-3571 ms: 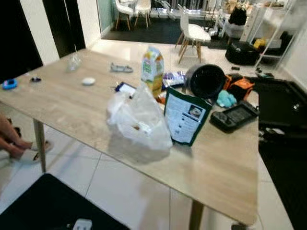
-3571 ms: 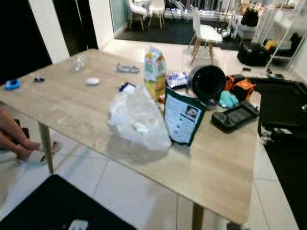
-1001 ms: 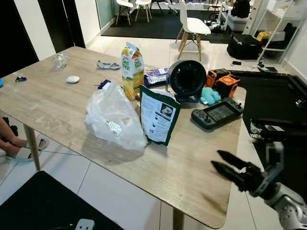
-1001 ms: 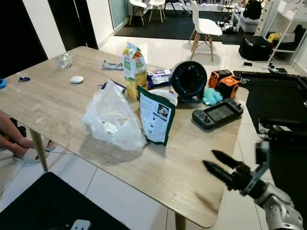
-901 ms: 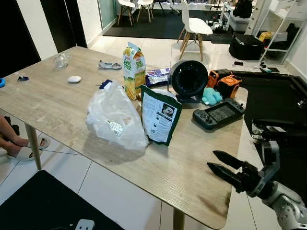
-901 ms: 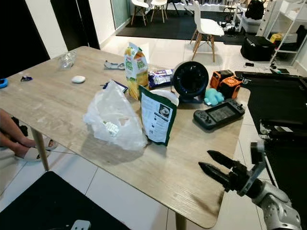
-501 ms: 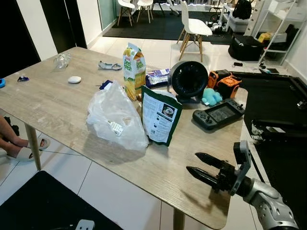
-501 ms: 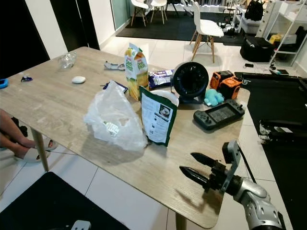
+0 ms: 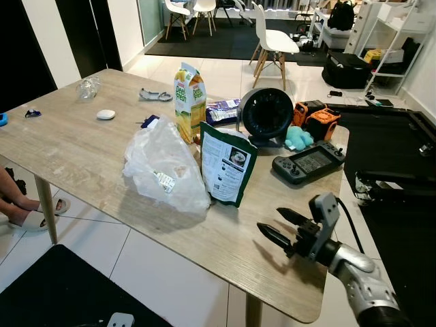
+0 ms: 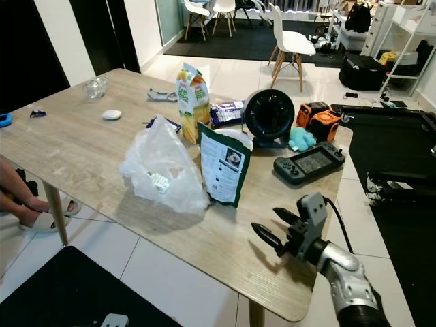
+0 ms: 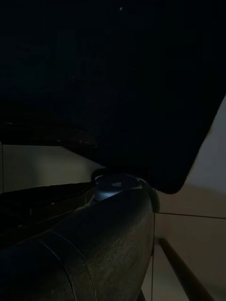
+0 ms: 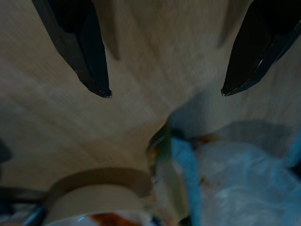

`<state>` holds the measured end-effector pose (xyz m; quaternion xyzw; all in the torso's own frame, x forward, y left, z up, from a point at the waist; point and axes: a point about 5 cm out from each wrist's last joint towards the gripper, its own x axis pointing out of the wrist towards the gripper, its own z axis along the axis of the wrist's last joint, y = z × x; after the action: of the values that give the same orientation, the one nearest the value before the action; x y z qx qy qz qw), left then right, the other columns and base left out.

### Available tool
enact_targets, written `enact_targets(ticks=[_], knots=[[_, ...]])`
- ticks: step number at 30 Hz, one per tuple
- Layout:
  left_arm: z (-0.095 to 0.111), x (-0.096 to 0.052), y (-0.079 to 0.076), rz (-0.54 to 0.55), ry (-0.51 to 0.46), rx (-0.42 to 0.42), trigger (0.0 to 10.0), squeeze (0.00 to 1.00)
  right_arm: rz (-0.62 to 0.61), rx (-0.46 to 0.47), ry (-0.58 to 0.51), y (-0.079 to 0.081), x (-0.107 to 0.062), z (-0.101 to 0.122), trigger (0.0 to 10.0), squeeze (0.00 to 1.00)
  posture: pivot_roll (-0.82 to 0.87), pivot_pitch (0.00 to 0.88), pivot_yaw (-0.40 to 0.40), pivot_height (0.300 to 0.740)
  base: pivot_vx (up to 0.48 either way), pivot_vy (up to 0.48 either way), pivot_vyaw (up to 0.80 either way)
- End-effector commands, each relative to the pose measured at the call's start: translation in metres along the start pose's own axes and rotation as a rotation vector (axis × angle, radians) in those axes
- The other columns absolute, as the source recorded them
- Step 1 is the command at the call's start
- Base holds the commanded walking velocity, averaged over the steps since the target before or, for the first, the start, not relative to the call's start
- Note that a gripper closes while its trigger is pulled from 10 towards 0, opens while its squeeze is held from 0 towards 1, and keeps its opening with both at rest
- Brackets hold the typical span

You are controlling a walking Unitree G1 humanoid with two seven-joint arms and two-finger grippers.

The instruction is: Restocking fridge

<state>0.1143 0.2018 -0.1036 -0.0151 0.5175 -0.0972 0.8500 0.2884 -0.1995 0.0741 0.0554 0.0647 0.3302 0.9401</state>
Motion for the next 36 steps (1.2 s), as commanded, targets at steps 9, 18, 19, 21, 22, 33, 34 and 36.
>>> enact_targets(ticks=[9, 18, 19, 21, 22, 33, 34, 36], knots=[[-0.012, 0.002, -0.015, -0.052, 0.038, -0.004, 10.0, 0.00, 0.024, -0.026, -0.032, 0.014, 0.021, 0.004, 10.0, 0.00, 0.07, 0.000, -0.020, 0.740, 0.000, 0.000, 0.00], [-0.015, 0.001, -0.016, -0.054, 0.041, -0.004, 10.0, 0.00, -0.008, -0.068, -0.034, 0.030, 0.047, 0.002, 10.0, 0.00, 0.08, 0.000, -0.028, 0.740, 0.000, 0.000, 0.00], [-0.015, 0.001, -0.016, -0.053, 0.040, -0.005, 10.0, 0.00, -0.035, -0.077, -0.029, 0.028, 0.050, 0.002, 10.0, 0.00, 0.08, 0.000, -0.029, 0.740, 0.000, 0.000, 0.00], [-0.015, 0.001, -0.016, -0.053, 0.040, -0.006, 10.0, 0.00, -0.073, -0.089, -0.017, 0.026, 0.053, 0.002, 10.0, 0.00, 0.08, 0.000, -0.030, 0.740, 0.000, 0.000, 0.00], [-0.016, 0.001, -0.016, -0.053, 0.041, -0.006, 10.0, 0.00, -0.088, -0.098, -0.008, 0.025, 0.054, 0.001, 10.0, 0.00, 0.08, 0.000, -0.029, 0.740, 0.000, 0.000, 0.00], [-0.017, 0.001, -0.017, -0.056, 0.042, -0.007, 10.0, 0.00, -0.146, -0.101, 0.028, 0.030, 0.064, -0.007, 10.0, 0.00, 0.08, 0.000, -0.031, 0.740, 0.000, 0.000, 0.00], [-0.017, 0.001, -0.017, -0.057, 0.042, -0.007, 10.0, 0.00, -0.144, -0.085, 0.019, 0.032, 0.067, -0.007, 10.0, 0.00, 0.08, 0.001, -0.033, 0.740, 0.000, 0.000, 0.00], [-0.017, 0.001, -0.018, -0.059, 0.044, -0.006, 10.0, 0.00, -0.139, -0.062, -0.003, 0.036, 0.073, -0.006, 10.0, 0.00, 0.08, 0.001, -0.033, 0.740, 0.000, 0.000, 0.00]])
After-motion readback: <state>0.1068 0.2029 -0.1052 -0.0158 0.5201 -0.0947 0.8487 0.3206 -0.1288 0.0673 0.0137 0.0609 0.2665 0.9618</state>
